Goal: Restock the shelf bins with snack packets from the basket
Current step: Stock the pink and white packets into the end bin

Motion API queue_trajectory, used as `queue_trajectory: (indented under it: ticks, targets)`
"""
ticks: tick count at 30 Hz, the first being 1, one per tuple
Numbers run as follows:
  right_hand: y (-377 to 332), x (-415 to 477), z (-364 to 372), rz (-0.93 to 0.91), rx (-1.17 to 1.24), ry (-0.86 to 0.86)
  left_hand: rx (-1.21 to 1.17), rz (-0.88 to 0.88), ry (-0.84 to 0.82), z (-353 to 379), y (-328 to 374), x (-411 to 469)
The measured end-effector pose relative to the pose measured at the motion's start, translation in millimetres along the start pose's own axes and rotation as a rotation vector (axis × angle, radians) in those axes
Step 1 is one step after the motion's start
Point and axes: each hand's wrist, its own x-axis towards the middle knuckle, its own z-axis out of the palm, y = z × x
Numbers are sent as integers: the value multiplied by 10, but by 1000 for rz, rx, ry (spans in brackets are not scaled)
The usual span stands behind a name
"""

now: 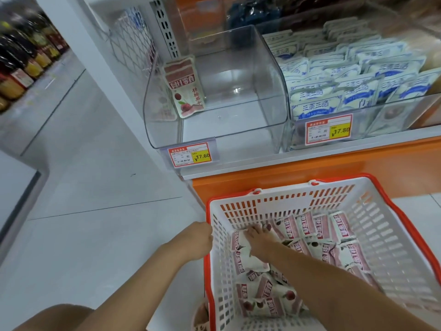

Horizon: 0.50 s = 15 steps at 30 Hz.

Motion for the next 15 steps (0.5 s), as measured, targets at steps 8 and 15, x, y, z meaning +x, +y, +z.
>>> queue_trajectory:
  ticks: [8, 15]
  targets:
    - [-52, -292, 12, 8, 167, 131, -22, 45, -34, -75, 110, 59]
    - [315, -1017, -672, 80, 1520, 73, -13, 14, -54, -116, 133, 109]
